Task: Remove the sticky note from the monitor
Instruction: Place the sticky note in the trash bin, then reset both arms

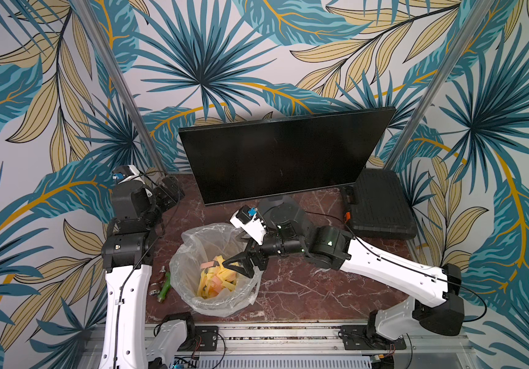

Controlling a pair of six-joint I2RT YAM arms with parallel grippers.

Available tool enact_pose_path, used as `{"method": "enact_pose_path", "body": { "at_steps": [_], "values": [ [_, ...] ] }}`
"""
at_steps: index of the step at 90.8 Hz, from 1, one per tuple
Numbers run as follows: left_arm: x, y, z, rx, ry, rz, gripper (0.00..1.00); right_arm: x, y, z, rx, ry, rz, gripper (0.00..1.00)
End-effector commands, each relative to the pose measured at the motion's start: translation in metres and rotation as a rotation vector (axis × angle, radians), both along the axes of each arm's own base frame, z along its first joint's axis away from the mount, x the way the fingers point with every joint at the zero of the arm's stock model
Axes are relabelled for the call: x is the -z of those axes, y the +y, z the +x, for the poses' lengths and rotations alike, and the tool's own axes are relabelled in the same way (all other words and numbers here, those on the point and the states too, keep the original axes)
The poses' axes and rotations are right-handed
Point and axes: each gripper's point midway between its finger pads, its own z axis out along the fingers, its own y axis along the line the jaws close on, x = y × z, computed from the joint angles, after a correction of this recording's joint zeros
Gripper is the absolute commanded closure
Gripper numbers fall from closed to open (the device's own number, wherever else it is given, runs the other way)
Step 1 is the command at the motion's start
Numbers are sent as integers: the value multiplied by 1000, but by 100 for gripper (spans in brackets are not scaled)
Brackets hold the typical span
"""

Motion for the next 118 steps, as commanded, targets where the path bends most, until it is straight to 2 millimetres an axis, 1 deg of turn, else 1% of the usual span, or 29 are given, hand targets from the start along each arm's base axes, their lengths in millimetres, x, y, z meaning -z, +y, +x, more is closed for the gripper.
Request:
{"method": "enact_pose_path", "body": {
  "at_steps": [1, 8, 13, 14, 15, 17, 20, 24, 26, 29, 31, 33, 38, 44, 48, 54, 64, 68, 77, 83, 87, 90, 93, 95, 98, 101, 107, 112, 118],
  "values": [
    [11, 19, 6, -48, 10, 5, 0, -28, -48, 34, 162, -69, 18, 1],
    [21, 29, 10, -72, 30, 10, 0, -36, -82, 56, 269, -72, 39, 1],
    [32, 34, 13, -77, 53, 22, 0, -36, -112, 72, 366, -75, 41, 1],
    [35, 35, 13, -79, 60, 25, 0, -32, -116, 77, 386, -69, 32, 1],
    [37, 36, 14, -80, 65, 30, 0, -32, -120, 77, 398, -71, 34, 1],
    [40, 37, 15, -81, 73, 37, 0, -33, -140, 90, 464, -74, 35, 0],
    [45, 41, 15, -89, 84, 48, 0, -32, -163, 101, 534, -74, 33, 0],
    [53, 44, 15, -96, 102, 62, 0, -29, -191, 110, 618, -72, 31, 0],
    [57, 46, 15, -100, 112, 66, 0, -31, -207, 114, 666, -74, 40, 0],
    [64, 48, 15, -105, 125, 74, 0, -26, -227, 118, 724, -64, 35, 0],
    [68, 50, 15, -106, 132, 80, 0, -26, -243, 121, 773, -66, 43, 1],
    [71, 51, 15, -108, 138, 86, 0, -22, -254, 123, 808, -54, 43, 0],
    [80, 52, 15, -106, 150, 101, 0, -18, -293, 129, 936, -40, 57, 0],
    [87, 52, 16, -94, 152, 120, 0, -11, -330, 132, 1058, -18, 79, 0],
    [91, 51, 17, -83, 151, 134, 0, -6, -360, 134, 1160, -3, 99, 1],
    [100, 51, 19, -66, 157, 155, 0, 3, -395, 138, 1285, 22, 117, 1],
    [112, 46, 23, -18, 157, 190, 0, 19, -445, 144, 1476, 70, 147, 0],
    [118, 44, 25, 2, 164, 199, 0, 27, -462, 147, 1540, 95, 163, 0],
    [133, 40, 29, 45, 176, 220, 0, 52, -497, 154, 1687, 155, 140, 0],
    [146, 38, 28, 63, 202, 223, 0, 70, -516, 158, 1773, 172, 109, 0],
    [143, 34, 32, 90, 160, 244, 0, 79, -528, 159, 1831, 162, 79, 0],
    [146, 28, 34, 128, 135, 257, 0, 85, -534, 162, 1857, 146, 61, 0],
    [145, 20, 36, 162, 100, 283, 0, 94, -540, 163, 1881, 135, 29, 0],
    [143, 16, 37, 181, 77, 307, 0, 96, -544, 167, 1892, 113, 18, 0],
    [149, 7, 37, 214, 59, 348, 0, 109, -549, 167, 1913, 108, -17, 0],
    [144, -3, 38, 248, 18, 404, 0, 110, -554, 173, 1923, 57, -14, 0],
    [149, -20, 38, 300, -14, 473, 0, 123, -562, 174, 1950, 24, -56, 0],
    [154, -27, 40, 320, -16, 483, 0, 135, -566, 176, 1961, 22, -97, 1],
    [165, -29, 43, 330, 8, 474, 0, 150, -568, 178, 1962, 23, -122, 0]
  ]
}}
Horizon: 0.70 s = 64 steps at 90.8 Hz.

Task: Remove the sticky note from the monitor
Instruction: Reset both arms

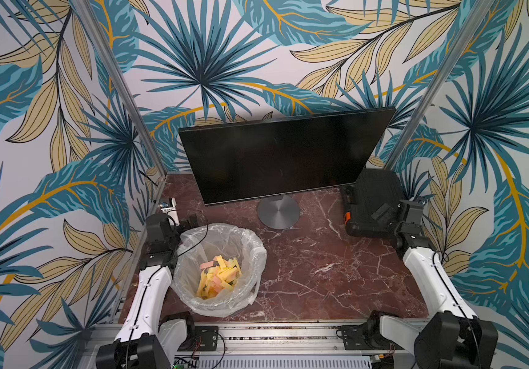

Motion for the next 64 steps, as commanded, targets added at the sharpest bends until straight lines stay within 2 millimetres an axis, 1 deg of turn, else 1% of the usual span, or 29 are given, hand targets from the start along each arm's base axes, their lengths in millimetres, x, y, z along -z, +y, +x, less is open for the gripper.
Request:
{"method": "enact_pose_path", "body": {
  "at_steps": [1, 8, 15, 23, 32, 43, 53, 64],
  "values": [
    [-7, -11, 9, 66, -82, 78, 0, -3, -18, 8, 50, -56, -107, 0],
    [1, -19, 12, 93, -90, 72, 0, 12, -16, 11, 26, -43, -118, 0],
    [9, -22, 13, 87, -85, 77, 0, 25, -14, 12, 3, -32, -134, 0],
    [19, -27, 14, 89, -91, 88, 0, 36, -12, 13, -24, -33, -147, 0],
    [37, -35, 16, 107, -95, 98, 0, 44, -4, 17, -72, -61, -163, 1],
    [53, -38, 21, 95, -100, 103, 0, 57, 5, 21, -122, -59, -161, 0],
    [58, -37, 22, 83, -116, 105, 0, 65, 11, 23, -147, -59, -169, 0],
    [59, -38, 25, 89, -133, 118, 0, 73, 17, 28, -174, -83, -170, 0]
  ]
}}
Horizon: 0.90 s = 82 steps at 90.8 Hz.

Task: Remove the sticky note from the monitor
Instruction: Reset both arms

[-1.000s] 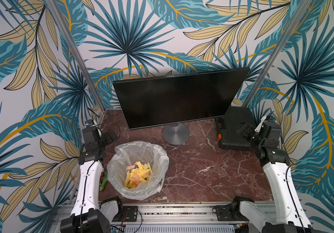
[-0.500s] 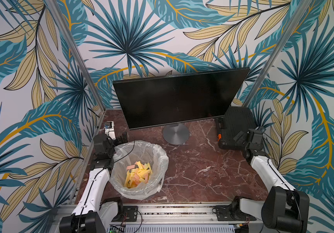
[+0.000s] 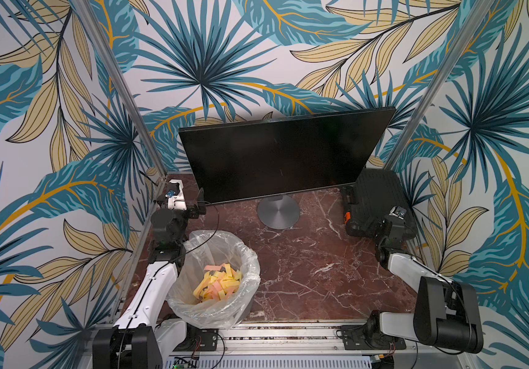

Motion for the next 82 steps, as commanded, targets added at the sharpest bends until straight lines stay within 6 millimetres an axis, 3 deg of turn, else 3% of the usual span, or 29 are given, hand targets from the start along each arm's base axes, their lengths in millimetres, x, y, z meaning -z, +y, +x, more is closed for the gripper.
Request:
{"method": "enact_pose_path", "body": {
  "at_steps": [1, 44, 61, 82],
  "values": [
    [138, -7, -12, 3, 273, 11, 0, 1, 8, 7, -52, -48, -23, 0],
    [122, -18, -2, 70, 245, 39, 0, -1, 48, 25, -244, -89, -53, 1],
    [78, 2, -4, -44, 229, 78, 0, -1, 49, 26, -239, -73, -69, 1],
    [1, 21, -13, -141, 107, -13, 0, -1, 50, 27, -237, -69, -72, 1]
  ]
}}
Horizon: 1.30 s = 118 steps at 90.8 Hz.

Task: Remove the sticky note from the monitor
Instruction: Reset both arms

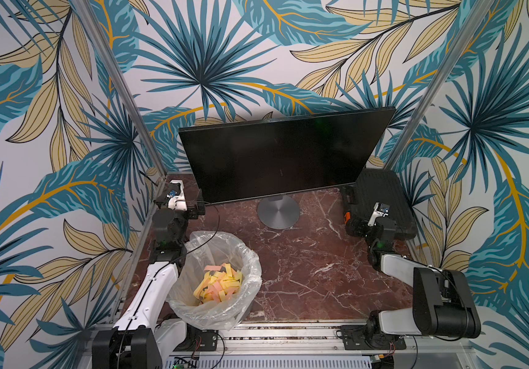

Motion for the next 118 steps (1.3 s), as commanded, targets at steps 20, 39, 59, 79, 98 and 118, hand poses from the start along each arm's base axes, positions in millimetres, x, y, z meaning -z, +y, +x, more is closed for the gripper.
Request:
{"method": "enact_pose_path", "body": {
  "at_steps": [20, 39, 59, 79, 98, 118],
  "values": [
    [-42, 30, -12, -158, 0, -65, 0, 5, 0, 1, 3, 18, -19, 1],
    [-19, 85, -18, -351, 59, -105, 0, 5, 1, 1, 1, 19, -18, 1],
    [34, 110, -24, -405, 127, -139, 0, 4, -1, 0, 8, 15, -20, 1],
    [94, 93, -24, -308, 170, -212, 0, 4, -1, -1, 14, 13, -20, 1],
    [112, 59, -23, -185, 147, -250, 0, 4, -1, -1, 15, 13, -20, 1],
    [129, 14, -3, -35, 190, -180, 0, 4, 1, 0, 3, 15, -21, 1]
  ]
}}
